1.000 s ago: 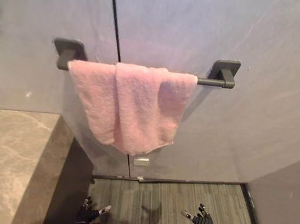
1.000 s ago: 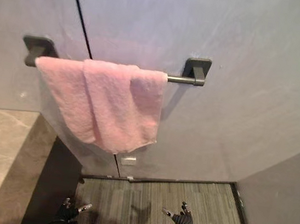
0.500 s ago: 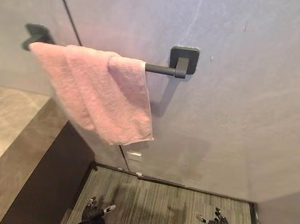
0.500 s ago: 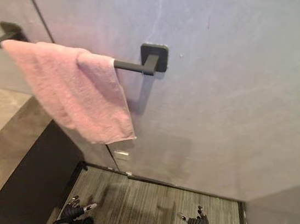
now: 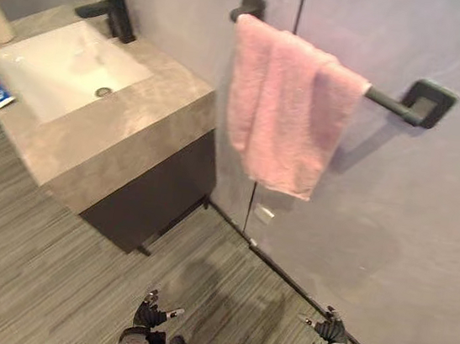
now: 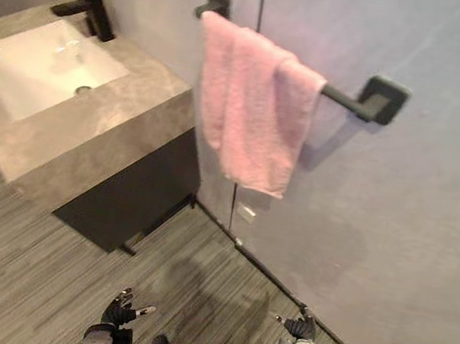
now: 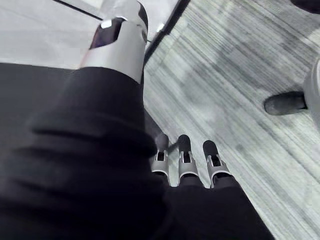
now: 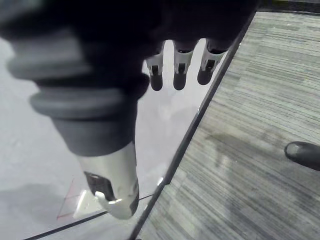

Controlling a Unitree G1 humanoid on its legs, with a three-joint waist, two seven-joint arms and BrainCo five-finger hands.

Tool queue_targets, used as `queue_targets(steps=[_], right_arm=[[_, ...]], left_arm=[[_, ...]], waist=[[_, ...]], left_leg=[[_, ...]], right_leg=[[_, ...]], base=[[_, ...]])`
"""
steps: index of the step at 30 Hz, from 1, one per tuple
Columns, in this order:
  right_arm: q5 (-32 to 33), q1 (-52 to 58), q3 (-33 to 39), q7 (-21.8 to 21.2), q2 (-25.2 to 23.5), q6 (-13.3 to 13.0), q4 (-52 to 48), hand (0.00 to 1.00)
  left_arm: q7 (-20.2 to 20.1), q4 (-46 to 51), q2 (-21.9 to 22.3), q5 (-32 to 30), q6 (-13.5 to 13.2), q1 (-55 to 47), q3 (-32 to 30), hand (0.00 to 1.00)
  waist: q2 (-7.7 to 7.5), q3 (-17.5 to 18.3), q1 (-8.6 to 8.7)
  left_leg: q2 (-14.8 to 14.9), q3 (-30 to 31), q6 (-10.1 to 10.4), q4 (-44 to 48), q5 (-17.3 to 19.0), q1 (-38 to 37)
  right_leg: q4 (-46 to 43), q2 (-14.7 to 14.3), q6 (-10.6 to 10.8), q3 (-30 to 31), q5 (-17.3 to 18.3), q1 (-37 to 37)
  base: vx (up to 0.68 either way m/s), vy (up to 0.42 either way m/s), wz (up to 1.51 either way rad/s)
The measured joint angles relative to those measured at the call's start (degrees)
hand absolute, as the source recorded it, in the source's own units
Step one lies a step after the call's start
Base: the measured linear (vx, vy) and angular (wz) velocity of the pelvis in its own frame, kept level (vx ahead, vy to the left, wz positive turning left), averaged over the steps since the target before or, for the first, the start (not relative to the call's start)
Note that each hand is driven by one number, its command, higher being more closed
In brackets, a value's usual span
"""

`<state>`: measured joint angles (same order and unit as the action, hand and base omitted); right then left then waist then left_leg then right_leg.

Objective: Organize washtable

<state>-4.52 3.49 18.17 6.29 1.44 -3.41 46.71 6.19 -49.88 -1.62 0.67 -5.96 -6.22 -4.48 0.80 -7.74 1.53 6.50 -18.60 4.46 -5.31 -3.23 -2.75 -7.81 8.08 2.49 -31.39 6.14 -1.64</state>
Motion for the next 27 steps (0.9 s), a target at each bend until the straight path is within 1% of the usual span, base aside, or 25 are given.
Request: queue_targets(steps=[2,5,13,17,20,27], right_arm=[[-0.01,0.23,-0.14,0.0,-0.89,0.02,0.99,0.0],[-0.01,0.5,-0.23,0.02,-0.97,0.23,1.86,0.0],[-0.13,0.91,-1.17,0.1,-0.95,0.32,2.74,0.0],[-0.31,0.88,-1.18,0.1,-1.02,0.64,4.12,0.0],[-0.32,0.85,-1.17,0.1,-1.02,0.64,4.2,0.0],[-0.44,0.09,-1.25,0.2,-1.0,0.68,6.01,0.0]], left_arm=[[-0.01,-0.61,-1.18,-0.48,0.55,-1.39,-0.09,0.0],[0.0,-2.1,-1.49,-1.36,0.6,-1.9,-0.24,0.0],[-0.01,-4.02,-1.35,-1.53,0.56,-1.56,-1.5,0.0],[0.04,-4.28,-1.27,-1.53,0.55,-1.54,-2.93,0.0],[0.07,-4.29,-1.28,-1.52,0.45,-1.45,-3.04,0.0],[0.11,-4.47,-1.34,-1.47,0.39,-1.45,-4.75,0.0]], waist=[[0.23,0.04,-0.18],[0.53,-0.07,-0.28],[0.54,-0.13,-0.15],[0.42,-0.14,-0.28],[0.29,-0.14,-0.74],[-0.6,-0.33,-0.97]], left_leg=[[-0.94,1.0,-0.52,-0.09,-0.45,-0.11],[-1.19,1.23,-1.2,-0.58,-1.04,-0.45],[-1.15,1.14,-1.41,-0.66,-1.38,-1.01],[-1.31,1.38,-1.43,-0.66,-1.39,-1.02],[-1.38,1.55,-1.67,-0.66,-1.57,-1.06],[-1.48,2.87,-1.67,-0.7,-1.57,-1.34]], right_leg=[[0.53,-0.08,0.27,0.07,-0.89,-0.48],[1.0,-0.08,0.21,0.22,-1.65,-0.96],[1.01,-0.28,-0.02,1.57,-1.5,-1.09],[1.0,-0.24,-0.08,1.68,-1.61,-1.12],[1.0,-0.29,0.09,1.56,-2.15,-1.29],[1.15,-0.38,-0.01,1.0,-2.1,-2.25]], base=[[-0.15,0.062,0.07],[-0.12,0.029,0.02],[-0.07,0.012,-0.04],[0.02,0.005,0.01],[0.06,-0.001,0.03],[0.05,-0.003,0.09]])
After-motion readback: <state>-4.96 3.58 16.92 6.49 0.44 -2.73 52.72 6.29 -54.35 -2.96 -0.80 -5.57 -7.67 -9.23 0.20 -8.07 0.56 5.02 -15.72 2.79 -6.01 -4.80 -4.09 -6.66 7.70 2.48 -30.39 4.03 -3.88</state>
